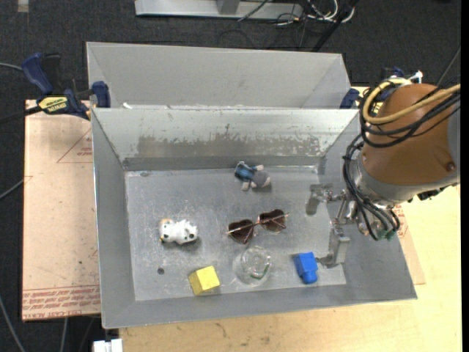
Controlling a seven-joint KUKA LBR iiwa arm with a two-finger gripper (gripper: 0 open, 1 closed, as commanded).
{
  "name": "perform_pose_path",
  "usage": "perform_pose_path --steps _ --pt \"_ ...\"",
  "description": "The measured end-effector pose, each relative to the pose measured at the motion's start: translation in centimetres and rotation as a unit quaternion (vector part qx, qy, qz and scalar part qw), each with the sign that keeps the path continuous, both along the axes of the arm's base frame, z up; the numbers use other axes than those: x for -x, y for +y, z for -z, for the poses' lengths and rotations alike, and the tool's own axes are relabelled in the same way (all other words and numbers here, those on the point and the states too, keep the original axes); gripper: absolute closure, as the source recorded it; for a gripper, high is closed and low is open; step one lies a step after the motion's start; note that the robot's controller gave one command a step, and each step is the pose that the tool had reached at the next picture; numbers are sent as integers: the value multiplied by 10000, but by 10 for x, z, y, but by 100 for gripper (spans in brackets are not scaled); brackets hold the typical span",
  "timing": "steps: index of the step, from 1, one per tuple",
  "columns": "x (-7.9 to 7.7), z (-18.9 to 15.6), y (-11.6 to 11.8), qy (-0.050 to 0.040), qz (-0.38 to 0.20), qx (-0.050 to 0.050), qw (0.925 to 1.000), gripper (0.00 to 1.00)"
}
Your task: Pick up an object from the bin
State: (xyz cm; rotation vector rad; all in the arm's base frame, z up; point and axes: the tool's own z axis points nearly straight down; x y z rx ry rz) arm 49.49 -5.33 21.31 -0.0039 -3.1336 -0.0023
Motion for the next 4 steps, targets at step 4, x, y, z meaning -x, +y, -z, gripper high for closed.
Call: perform_pose_path --steps 4 --pt "-85 84 37 -59 -1016 4 9948 0"
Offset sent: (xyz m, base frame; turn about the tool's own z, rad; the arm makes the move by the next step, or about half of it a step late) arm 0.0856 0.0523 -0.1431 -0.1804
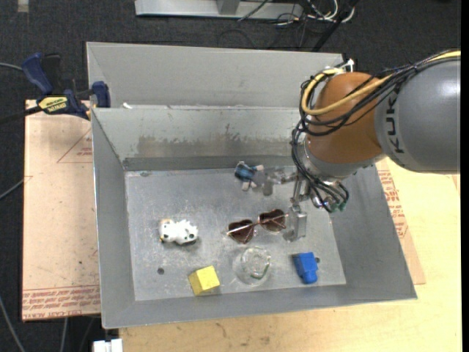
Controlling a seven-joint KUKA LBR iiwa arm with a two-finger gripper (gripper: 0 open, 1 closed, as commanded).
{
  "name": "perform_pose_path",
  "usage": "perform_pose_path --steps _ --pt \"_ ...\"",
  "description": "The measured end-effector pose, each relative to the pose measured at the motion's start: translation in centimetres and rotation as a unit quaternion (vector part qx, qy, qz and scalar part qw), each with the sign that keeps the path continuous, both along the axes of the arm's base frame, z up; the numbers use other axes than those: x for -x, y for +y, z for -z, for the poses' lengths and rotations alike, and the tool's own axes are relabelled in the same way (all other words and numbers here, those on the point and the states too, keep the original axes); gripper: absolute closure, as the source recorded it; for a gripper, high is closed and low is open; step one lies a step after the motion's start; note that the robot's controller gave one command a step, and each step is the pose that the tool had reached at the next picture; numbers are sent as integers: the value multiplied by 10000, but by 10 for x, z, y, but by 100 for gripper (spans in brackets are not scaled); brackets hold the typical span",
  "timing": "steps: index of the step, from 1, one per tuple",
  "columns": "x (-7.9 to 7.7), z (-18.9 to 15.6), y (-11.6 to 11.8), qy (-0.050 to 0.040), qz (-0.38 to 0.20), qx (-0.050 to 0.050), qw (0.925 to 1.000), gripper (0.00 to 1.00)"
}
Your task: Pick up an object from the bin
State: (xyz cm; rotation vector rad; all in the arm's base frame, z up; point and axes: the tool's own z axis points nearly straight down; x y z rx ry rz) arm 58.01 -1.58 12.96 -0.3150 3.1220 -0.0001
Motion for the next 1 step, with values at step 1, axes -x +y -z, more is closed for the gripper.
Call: perform_pose_path --steps 1 --pt "-11 62 6 19 139 -7 9999 0"
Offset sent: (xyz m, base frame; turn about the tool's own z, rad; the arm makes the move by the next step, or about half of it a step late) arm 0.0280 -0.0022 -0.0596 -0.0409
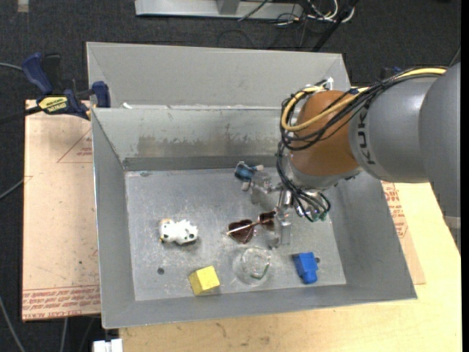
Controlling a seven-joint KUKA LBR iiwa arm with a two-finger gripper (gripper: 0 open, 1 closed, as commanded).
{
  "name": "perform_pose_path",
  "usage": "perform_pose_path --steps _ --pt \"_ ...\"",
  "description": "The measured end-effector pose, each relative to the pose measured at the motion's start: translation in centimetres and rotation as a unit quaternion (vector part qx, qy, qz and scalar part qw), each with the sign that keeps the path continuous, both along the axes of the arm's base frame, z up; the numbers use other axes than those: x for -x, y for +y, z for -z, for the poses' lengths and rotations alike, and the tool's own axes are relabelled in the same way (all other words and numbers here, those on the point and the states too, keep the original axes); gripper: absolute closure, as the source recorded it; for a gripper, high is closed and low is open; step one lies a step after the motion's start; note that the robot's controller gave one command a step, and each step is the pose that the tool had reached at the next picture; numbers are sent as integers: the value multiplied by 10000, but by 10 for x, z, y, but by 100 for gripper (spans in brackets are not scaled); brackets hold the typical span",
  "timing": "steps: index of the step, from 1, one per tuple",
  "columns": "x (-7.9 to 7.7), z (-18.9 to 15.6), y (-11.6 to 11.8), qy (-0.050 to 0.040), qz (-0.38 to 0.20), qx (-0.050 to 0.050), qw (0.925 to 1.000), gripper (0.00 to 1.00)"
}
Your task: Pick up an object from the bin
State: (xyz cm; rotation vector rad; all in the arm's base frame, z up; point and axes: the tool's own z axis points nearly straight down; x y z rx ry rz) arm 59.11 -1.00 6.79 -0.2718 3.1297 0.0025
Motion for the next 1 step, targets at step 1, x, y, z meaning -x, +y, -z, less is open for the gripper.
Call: perform_pose_path --steps 1 --pt "-19 -3 -7 -24 -336 3 9994 100"
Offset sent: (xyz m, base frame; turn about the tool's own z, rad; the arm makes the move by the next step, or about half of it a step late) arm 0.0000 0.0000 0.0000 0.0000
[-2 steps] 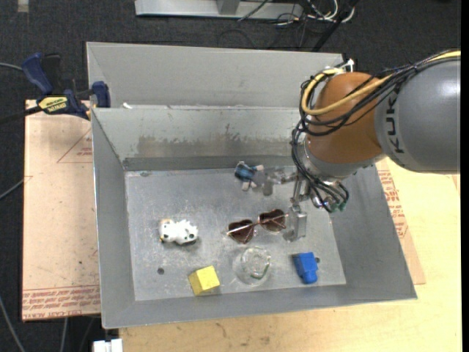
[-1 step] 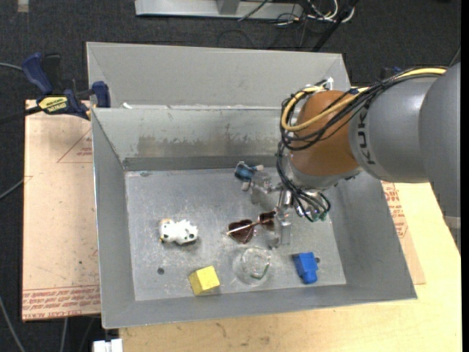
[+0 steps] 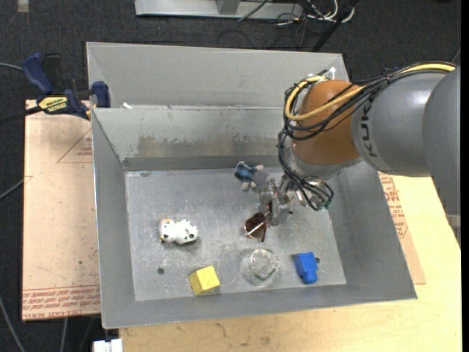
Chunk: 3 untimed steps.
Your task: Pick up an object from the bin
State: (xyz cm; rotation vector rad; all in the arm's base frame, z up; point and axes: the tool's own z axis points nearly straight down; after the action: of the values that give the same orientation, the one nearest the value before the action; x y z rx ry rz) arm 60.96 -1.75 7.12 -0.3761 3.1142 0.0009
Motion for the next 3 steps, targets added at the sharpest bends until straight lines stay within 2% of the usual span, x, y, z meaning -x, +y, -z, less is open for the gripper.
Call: perform_pose_path --steps 2,3 --pt "1 -4 0 22 -2 0 10000 100" --pt "3 -21 0 42 -4 0 10000 100"
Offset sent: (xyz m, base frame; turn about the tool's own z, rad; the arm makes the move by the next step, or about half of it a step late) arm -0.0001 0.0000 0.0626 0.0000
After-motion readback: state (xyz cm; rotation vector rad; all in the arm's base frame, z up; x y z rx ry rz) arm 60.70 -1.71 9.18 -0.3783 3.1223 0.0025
